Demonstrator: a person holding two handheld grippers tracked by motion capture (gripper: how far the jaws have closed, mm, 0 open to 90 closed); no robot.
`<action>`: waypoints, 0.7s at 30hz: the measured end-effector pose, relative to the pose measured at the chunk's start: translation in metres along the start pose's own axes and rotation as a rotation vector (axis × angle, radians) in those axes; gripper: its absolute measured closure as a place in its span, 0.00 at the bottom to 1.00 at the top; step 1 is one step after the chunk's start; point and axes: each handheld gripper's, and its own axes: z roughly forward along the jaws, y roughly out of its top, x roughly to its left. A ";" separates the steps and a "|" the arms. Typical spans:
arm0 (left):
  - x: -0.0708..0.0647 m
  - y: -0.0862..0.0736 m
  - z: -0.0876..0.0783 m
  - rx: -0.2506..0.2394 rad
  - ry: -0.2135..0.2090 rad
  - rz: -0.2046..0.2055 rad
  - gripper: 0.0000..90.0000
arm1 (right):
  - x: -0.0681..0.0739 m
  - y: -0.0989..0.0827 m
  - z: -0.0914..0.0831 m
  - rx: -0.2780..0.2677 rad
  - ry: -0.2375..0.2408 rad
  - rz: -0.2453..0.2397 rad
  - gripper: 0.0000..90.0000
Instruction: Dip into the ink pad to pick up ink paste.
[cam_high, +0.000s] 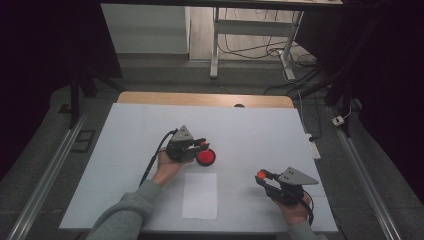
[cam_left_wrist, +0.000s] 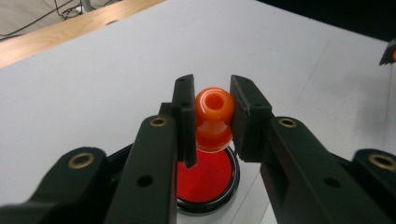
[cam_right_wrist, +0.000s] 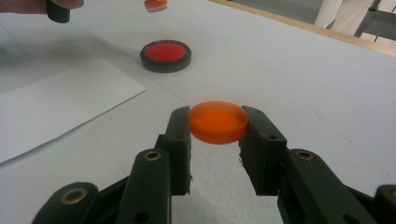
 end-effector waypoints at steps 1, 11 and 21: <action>0.000 0.000 0.001 0.005 0.001 0.004 0.80 | 0.000 0.000 0.000 0.000 0.000 0.001 0.71; -0.001 -0.004 0.009 0.038 0.007 0.012 0.80 | 0.000 0.000 0.001 0.003 0.002 0.001 0.71; 0.001 -0.010 0.018 0.078 0.014 0.012 0.80 | 0.000 -0.001 0.001 0.004 0.002 -0.001 0.71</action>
